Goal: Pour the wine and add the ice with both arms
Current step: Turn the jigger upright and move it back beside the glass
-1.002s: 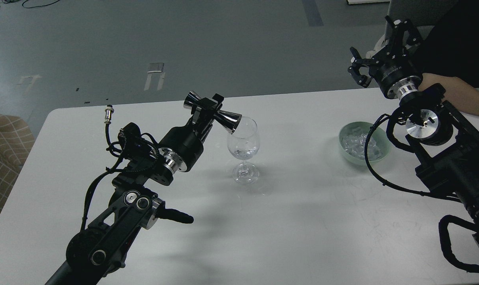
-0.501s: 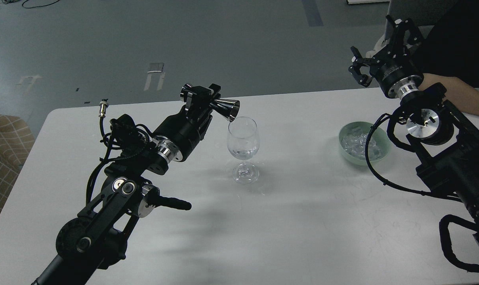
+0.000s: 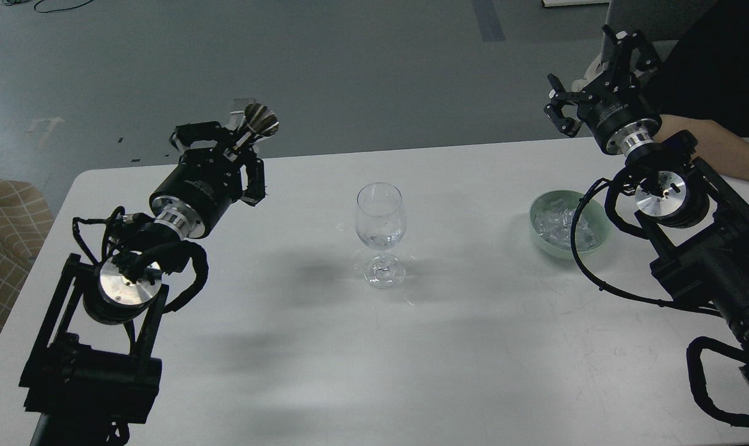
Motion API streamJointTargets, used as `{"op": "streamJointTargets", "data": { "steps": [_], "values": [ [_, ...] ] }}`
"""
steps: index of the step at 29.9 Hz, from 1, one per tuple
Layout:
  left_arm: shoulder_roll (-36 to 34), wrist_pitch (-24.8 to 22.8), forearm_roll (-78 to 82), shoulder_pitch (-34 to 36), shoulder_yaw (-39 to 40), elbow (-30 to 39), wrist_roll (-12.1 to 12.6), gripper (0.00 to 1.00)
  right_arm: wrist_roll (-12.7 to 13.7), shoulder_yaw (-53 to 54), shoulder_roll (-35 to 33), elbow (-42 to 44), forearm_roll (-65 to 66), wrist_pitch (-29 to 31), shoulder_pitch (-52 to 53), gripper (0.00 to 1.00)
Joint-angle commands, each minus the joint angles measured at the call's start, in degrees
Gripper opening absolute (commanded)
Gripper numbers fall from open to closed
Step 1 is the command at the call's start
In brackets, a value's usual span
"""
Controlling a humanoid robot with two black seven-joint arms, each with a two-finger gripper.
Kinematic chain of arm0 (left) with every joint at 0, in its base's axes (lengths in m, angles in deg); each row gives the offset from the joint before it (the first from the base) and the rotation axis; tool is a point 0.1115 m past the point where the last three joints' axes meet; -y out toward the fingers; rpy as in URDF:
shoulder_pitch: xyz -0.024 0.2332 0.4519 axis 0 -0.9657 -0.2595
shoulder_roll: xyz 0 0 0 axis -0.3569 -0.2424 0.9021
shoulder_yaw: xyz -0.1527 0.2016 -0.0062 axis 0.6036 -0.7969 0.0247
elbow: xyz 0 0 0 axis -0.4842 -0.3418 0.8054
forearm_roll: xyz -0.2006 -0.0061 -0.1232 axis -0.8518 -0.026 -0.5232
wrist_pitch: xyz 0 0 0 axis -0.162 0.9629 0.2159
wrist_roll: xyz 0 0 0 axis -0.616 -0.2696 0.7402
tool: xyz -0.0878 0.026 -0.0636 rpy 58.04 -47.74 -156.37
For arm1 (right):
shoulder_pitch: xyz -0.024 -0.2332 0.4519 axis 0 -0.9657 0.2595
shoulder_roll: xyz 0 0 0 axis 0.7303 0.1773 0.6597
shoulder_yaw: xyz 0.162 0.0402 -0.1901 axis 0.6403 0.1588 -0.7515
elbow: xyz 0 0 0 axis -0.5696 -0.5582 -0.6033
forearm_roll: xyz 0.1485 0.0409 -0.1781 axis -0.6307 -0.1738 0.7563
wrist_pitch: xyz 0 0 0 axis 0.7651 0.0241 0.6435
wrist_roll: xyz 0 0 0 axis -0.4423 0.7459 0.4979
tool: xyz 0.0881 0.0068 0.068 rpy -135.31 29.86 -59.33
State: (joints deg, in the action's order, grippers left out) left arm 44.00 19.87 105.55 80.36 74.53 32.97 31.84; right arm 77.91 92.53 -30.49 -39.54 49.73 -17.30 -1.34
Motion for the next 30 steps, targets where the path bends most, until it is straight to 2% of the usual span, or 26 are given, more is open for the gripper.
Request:
{"op": "streamJointTargets", "data": {
  "steps": [1, 3, 5, 13, 19, 30],
  "values": [
    [0.2, -0.2, -5.4, -3.8, 5.2, -0.2, -0.5, 0.00, 0.0, -0.2, 0.2, 0.1, 0.1, -0.2, 0.0, 1.00],
    [0.6, -0.3, -8.6, -6.8, 7.2, -0.2, -1.1, 0.00, 0.1, -0.3, 0.8, 0.0, 0.1, -0.9, 0.0, 1.00],
    [1.7, -0.4, -12.4, -9.0, 9.1, -0.3, -2.9, 0.00, 0.1, -0.2, 1.0, 0.1, 0.2, -1.1, 0.0, 1.00],
    [5.7, -0.7, -16.1, -9.9, 11.3, -1.8, -6.6, 0.00, 0.5, -0.4, 1.7, 0.1, 0.6, -1.9, 0.1, 1.00],
    [5.7, -2.4, -15.9, -10.7, 11.3, -4.8, -8.5, 0.00, 0.5, -0.4, 1.7, 0.2, 0.6, -2.0, 0.1, 1.00],
    [5.7, -7.8, -15.4, -10.5, 11.7, -11.1, -9.4, 0.00, 0.5, -0.5, 1.8, 0.2, 0.7, -2.1, 0.2, 1.00]
  ]
}}
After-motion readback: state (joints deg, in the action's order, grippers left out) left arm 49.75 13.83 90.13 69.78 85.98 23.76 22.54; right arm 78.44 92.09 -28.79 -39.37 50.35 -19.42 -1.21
